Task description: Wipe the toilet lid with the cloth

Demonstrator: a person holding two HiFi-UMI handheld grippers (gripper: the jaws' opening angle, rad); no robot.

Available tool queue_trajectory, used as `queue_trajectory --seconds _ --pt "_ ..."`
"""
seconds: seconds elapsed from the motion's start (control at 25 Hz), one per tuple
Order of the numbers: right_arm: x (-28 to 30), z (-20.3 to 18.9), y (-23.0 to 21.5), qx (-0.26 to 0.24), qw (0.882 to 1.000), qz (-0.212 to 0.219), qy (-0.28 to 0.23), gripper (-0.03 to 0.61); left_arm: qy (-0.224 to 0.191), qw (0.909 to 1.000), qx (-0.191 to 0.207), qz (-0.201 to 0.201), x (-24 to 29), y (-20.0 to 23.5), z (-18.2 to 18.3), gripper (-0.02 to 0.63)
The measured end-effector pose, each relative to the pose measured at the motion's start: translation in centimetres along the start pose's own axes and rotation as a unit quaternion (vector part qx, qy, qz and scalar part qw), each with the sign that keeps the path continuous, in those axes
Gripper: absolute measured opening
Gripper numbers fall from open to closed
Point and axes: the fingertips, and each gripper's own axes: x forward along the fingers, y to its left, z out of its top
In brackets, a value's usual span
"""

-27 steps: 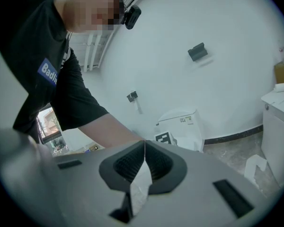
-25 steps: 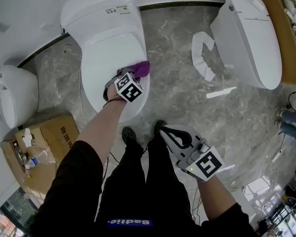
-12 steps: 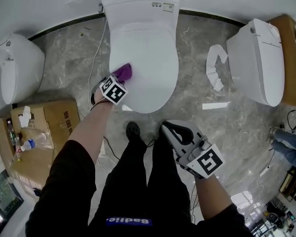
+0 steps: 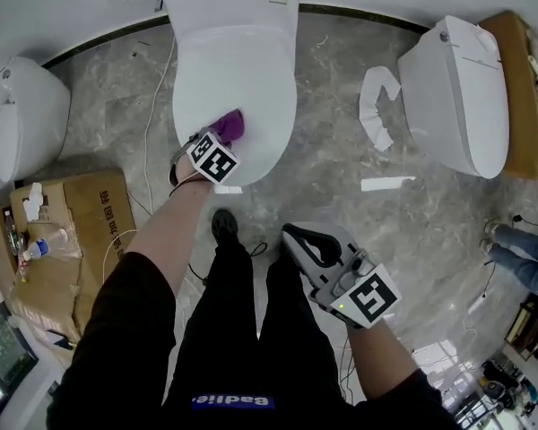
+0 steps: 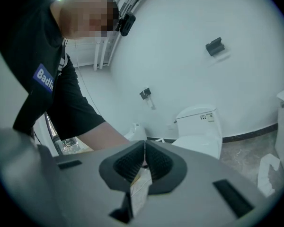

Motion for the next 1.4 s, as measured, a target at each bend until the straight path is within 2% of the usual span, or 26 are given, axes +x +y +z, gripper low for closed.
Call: queue_trajectory --seconds 0.32,0.4,0.52,0.68,0.8,1.0,1.12,1.24,1.4 --pt "-9.2 -1.1 -3.8 0.009 1.0 -0.014 -0.005 0.029 -0.012 0.999 0.03 -0.031 3.7 -11.8 8.2 0.08" --pt "-10.9 -1.6 -4.5 0.008 1.0 -0.02 -0.004 0.029 -0.012 0.9987 0.03 -0.039 4.3 -14.1 8.9 0.08" --pt "-12.1 -2.0 -4.7 0.011 1.0 -0.027 -0.005 0.029 -0.007 0.9982 0.039 -0.044 4.2 -15.8 8.2 0.08" --pt "-11.9 -2.3 -3.7 0.014 1.0 -0.021 -0.004 0.029 -0.007 0.9987 0.038 -0.032 2.8 -14.7 5.4 0.08" --pt "-10.5 -2.6 -2.7 0.006 1.0 -0.01 0.009 0.029 -0.001 0.9998 0.008 -0.021 1.3 -12.1 1.9 0.08" --pt "-6.7 -1.8 -0.5 0.003 1.0 0.003 0.021 0.029 0.021 0.999 -0.039 -0.008 -1.2 -8.3 -6.1 0.08" --pt "-4.4 -1.1 1.5 -0.004 1.0 0.01 0.024 0.029 0.018 0.995 -0.098 -0.013 -3.6 -7.3 -10.8 0.08" --pt "-2.6 0.6 4.5 -0.022 0.999 0.025 0.027 0.029 0.003 0.9861 -0.165 -0.018 -7.2 -7.7 -14.6 0.08" --pt "-1.7 3.4 8.2 -0.028 0.998 0.04 0.032 0.029 -0.044 0.9772 -0.207 -0.013 -13.7 -9.0 -15.7 0.08"
